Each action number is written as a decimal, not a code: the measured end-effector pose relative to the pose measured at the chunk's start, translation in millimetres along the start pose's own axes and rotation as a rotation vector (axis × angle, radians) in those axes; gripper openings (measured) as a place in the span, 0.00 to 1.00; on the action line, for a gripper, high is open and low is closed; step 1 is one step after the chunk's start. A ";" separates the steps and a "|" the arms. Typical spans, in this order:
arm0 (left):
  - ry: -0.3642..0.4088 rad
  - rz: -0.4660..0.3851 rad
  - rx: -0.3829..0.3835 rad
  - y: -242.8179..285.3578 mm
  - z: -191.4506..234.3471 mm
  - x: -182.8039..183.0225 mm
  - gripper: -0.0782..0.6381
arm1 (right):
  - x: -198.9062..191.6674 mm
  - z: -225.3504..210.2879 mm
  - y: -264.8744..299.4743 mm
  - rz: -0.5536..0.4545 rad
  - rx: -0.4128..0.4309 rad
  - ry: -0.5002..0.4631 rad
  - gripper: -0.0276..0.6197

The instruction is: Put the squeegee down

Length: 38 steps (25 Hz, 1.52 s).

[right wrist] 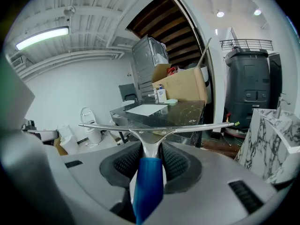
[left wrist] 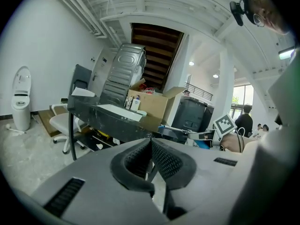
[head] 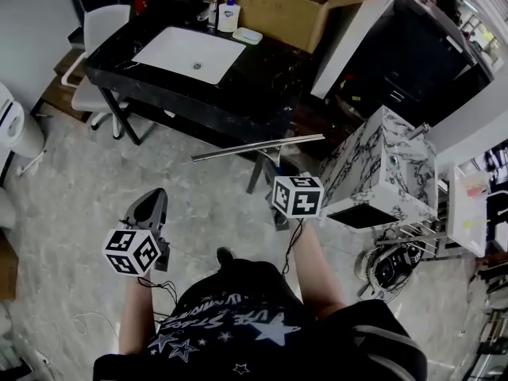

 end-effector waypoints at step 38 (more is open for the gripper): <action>0.133 0.197 -0.440 367.3 164.6 149.5 0.14 | 112.3 -81.6 225.7 0.017 -0.395 0.209 0.26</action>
Point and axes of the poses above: the fingertips, and each gripper's own axes: y forward along the fingers, z to its left, x out of its top, the point moved 3 cm from there along -y, backward along the fingers, and after that the axes turned 5 degrees about -x, right-handed, at the moved point
